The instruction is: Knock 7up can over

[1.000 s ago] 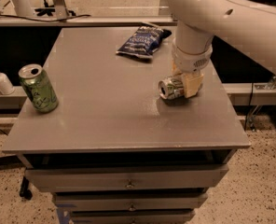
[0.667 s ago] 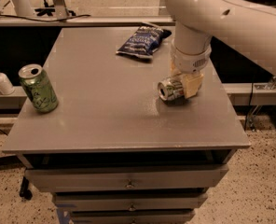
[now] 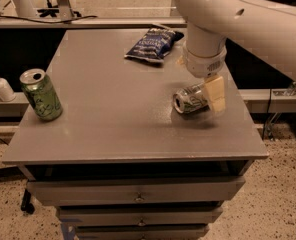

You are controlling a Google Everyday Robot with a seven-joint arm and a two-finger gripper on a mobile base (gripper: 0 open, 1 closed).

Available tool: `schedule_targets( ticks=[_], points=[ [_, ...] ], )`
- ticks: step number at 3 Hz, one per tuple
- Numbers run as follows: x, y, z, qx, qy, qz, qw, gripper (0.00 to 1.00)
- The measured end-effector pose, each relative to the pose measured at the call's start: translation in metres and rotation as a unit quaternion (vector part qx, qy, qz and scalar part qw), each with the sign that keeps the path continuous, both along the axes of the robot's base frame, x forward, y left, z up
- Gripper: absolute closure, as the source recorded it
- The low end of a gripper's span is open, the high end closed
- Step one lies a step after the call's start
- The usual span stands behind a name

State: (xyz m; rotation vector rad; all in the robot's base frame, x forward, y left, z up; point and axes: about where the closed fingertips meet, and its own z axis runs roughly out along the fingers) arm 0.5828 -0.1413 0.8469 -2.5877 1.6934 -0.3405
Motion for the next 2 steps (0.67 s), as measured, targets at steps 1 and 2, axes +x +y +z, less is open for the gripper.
schedule_targets(
  ticks=[1,2],
  points=[
    [-0.001,-0.0005,-0.001,-0.002,0.002,0.001,1.0,0.0],
    [-0.0051,-0.0016,-0.0053,-0.006,0.01,0.005,0.9999,0.0]
  ],
)
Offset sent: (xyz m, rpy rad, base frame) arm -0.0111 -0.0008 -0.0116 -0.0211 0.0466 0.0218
